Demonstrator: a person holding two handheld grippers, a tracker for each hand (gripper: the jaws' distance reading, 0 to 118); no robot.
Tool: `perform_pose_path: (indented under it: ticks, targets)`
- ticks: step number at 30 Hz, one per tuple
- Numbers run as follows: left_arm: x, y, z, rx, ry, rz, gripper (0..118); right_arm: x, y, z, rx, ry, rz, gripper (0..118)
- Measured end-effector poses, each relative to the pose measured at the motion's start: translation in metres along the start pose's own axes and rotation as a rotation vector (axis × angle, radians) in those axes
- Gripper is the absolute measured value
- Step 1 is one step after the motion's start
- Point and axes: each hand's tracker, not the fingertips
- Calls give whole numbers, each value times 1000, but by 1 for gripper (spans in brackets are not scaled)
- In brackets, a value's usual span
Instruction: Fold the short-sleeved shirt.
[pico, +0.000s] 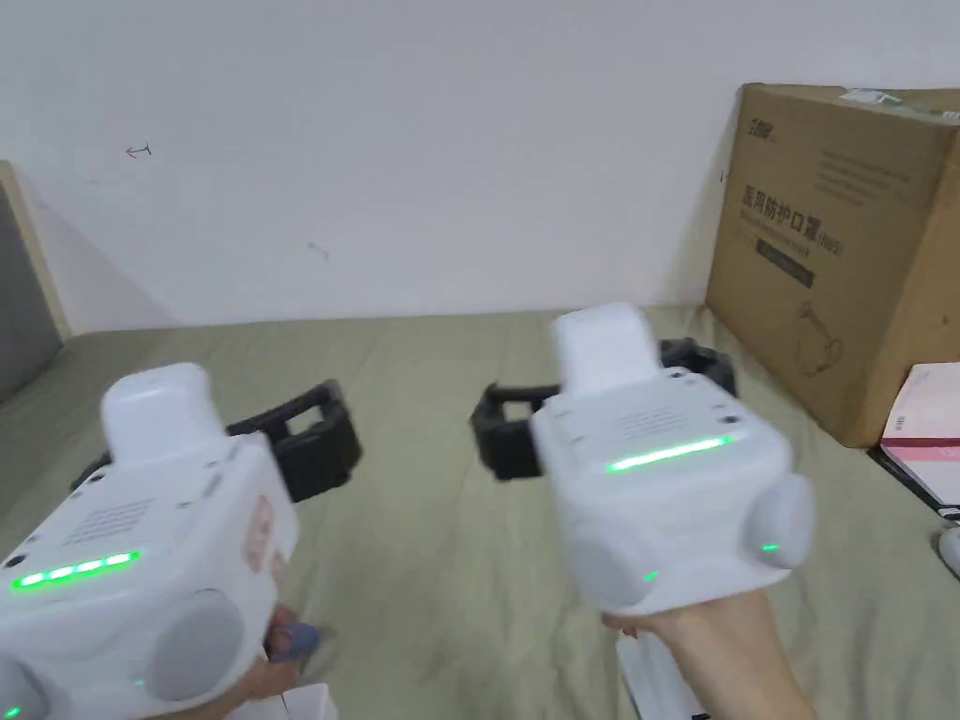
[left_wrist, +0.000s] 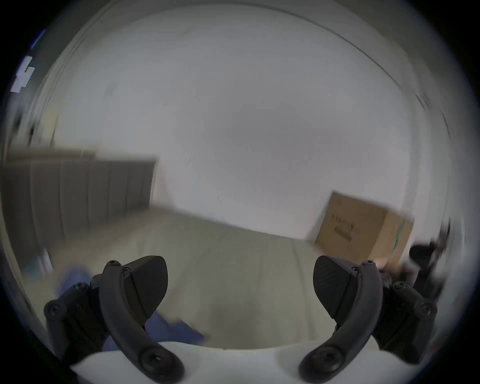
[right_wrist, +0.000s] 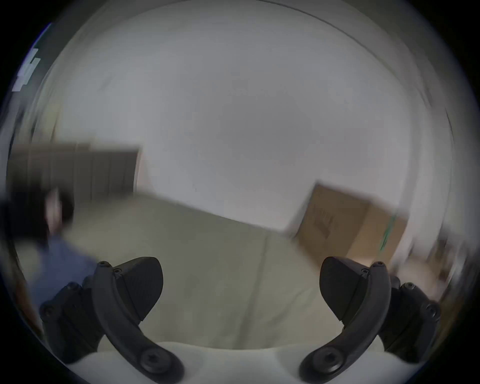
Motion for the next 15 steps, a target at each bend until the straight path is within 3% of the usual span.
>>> perform_pose_path:
  ticks: [2, 3, 5, 8, 11, 14, 15]
  targets:
    - [20, 2, 2, 16, 13, -134, 114, 26, -14, 5, 54, -16, -235, 118]
    - [25, 0, 1, -13, 15, -125, 114, 36, -28, 7, 59, -137, -230, 118]
    - [22, -7, 0, -52, -1, -81, 114, 44, -52, 12, 89, -239, -192, 118]
    - [21, -14, 1, -39, 46, -74, 114, 43, -63, 16, 31, -153, -134, 118]
    - [21, -11, 6, -6, 35, -125, 114, 34, -50, 17, 63, -153, -83, 118]
    - [20, -4, 7, -21, 15, -146, 112, 22, -36, 15, 93, -172, 44, 118]
    - [19, -3, 9, -27, 15, -148, 106, 19, -34, 17, 104, -171, 74, 117]
